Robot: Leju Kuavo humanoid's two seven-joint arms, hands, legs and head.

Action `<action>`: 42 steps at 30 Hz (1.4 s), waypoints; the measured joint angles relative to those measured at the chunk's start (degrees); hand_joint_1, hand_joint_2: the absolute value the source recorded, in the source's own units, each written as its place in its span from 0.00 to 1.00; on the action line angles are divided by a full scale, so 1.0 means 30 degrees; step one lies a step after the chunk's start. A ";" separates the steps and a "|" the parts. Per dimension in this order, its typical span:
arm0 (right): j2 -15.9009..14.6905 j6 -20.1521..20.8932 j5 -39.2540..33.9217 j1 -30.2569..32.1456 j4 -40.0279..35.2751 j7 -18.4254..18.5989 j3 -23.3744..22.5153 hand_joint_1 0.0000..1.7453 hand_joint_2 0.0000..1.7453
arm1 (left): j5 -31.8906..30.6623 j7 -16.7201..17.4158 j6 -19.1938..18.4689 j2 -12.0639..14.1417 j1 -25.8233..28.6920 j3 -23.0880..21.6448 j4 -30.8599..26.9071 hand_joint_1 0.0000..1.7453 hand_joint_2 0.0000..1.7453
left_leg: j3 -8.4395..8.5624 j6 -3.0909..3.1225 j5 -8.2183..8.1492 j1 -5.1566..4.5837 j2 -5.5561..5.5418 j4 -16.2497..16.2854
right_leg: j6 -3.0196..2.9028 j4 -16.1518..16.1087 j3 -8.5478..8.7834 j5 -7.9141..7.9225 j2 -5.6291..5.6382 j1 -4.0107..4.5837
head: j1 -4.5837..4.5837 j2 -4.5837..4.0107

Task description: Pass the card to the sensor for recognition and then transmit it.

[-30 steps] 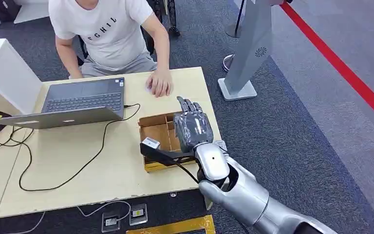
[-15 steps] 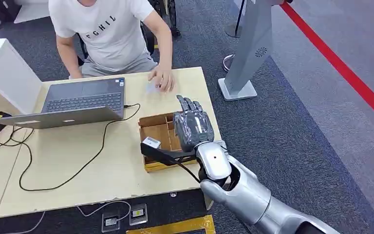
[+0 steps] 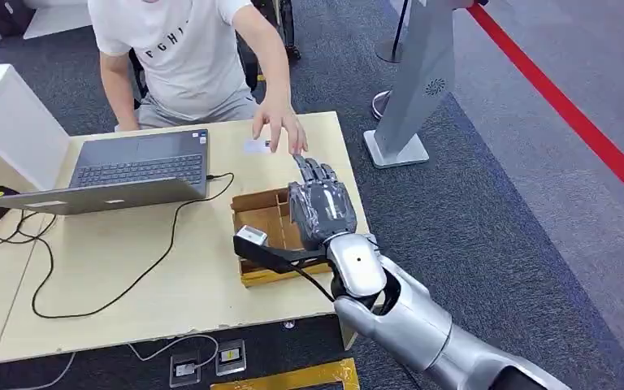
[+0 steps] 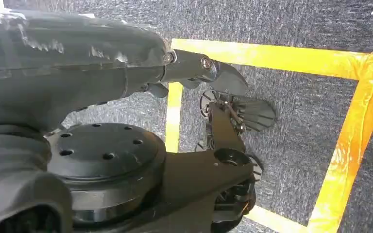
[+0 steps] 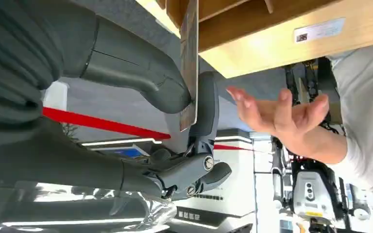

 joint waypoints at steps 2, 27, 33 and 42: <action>0.0000 0.0712 -0.0232 -0.0673 0.0239 -0.0153 0.0139 1.00 1.00 | -0.0226 0.0000 -0.0036 0.0000 -0.0004 -0.0007 0.0000 0.00 0.00 | 0.0000 0.0000 0.0000 0.0000 0.0008 -0.0001 | -0.0007 0.0002 -0.0002 0.0007 0.0003 0.0000 | -0.0001 0.0000; 0.1421 0.3155 -0.3942 -0.7420 0.7562 0.0270 0.3352 1.00 1.00 | -0.0532 0.0080 -0.0444 0.0124 -0.0153 -0.0029 -0.0007 0.00 0.00 | -0.0026 -0.0024 0.0053 0.0004 -0.0046 0.0002 | -0.0010 0.0011 -0.0015 0.0022 -0.0031 0.0003 | 0.0007 0.0000; 0.1406 0.3156 -0.3949 -0.7520 0.7810 0.0298 0.3774 1.00 1.00 | -0.0532 0.0080 -0.0452 0.0131 -0.0153 -0.0029 -0.0007 0.00 0.00 | -0.0022 -0.0025 0.0053 0.0004 -0.0043 0.0002 | -0.0011 0.0014 -0.0016 0.0022 -0.0025 0.0004 | 0.0007 0.0000; 0.1406 0.3221 -0.3892 -0.7722 0.8058 0.0481 0.4299 1.00 1.00 | -0.0693 0.0291 -0.0444 0.0138 -0.0124 -0.0036 -0.0007 0.00 0.00 | -0.0025 -0.0025 0.0053 0.0004 -0.0043 0.0002 | -0.0011 0.0014 -0.0015 0.0022 -0.0024 0.0003 | 0.0007 0.0000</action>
